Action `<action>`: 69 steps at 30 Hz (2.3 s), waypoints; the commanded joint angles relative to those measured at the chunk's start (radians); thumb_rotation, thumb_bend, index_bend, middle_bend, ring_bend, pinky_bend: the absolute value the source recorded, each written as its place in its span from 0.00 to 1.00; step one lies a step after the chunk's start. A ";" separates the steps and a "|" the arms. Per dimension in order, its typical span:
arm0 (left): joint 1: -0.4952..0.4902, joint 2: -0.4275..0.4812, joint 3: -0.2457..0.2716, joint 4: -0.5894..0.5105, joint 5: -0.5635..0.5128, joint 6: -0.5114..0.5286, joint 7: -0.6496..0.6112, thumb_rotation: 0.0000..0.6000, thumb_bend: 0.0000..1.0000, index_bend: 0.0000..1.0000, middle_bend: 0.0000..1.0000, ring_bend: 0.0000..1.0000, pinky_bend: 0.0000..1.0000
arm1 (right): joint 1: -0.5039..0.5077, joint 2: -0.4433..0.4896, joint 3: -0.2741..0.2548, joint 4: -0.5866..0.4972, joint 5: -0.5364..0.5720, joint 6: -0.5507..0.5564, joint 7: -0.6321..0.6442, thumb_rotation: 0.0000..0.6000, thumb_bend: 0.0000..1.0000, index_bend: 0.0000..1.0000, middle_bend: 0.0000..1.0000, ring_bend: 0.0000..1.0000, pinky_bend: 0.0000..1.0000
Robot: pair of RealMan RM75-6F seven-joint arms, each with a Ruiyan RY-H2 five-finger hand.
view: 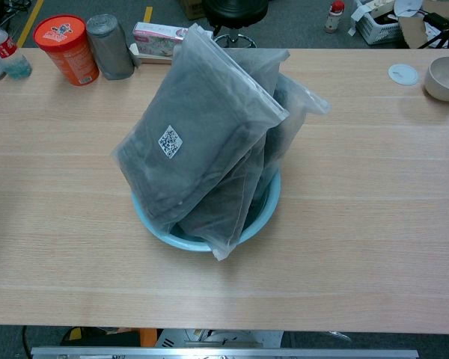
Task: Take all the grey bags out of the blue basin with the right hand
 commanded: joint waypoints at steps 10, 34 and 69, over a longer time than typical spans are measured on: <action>0.002 0.004 0.001 0.014 0.002 0.002 -0.022 1.00 0.23 0.30 0.28 0.24 0.24 | 0.033 0.018 0.006 -0.039 -0.084 -0.015 0.013 1.00 0.09 0.18 0.24 0.15 0.23; 0.045 0.003 0.020 0.049 0.008 0.042 -0.059 1.00 0.23 0.30 0.28 0.24 0.24 | 0.599 -0.184 0.160 -0.227 -0.180 -0.599 -0.265 1.00 0.09 0.18 0.24 0.15 0.23; 0.044 -0.003 0.009 0.090 -0.017 0.025 -0.128 1.00 0.23 0.30 0.28 0.24 0.24 | 0.886 -0.427 0.143 -0.119 0.205 -0.744 -0.710 1.00 0.11 0.24 0.30 0.19 0.24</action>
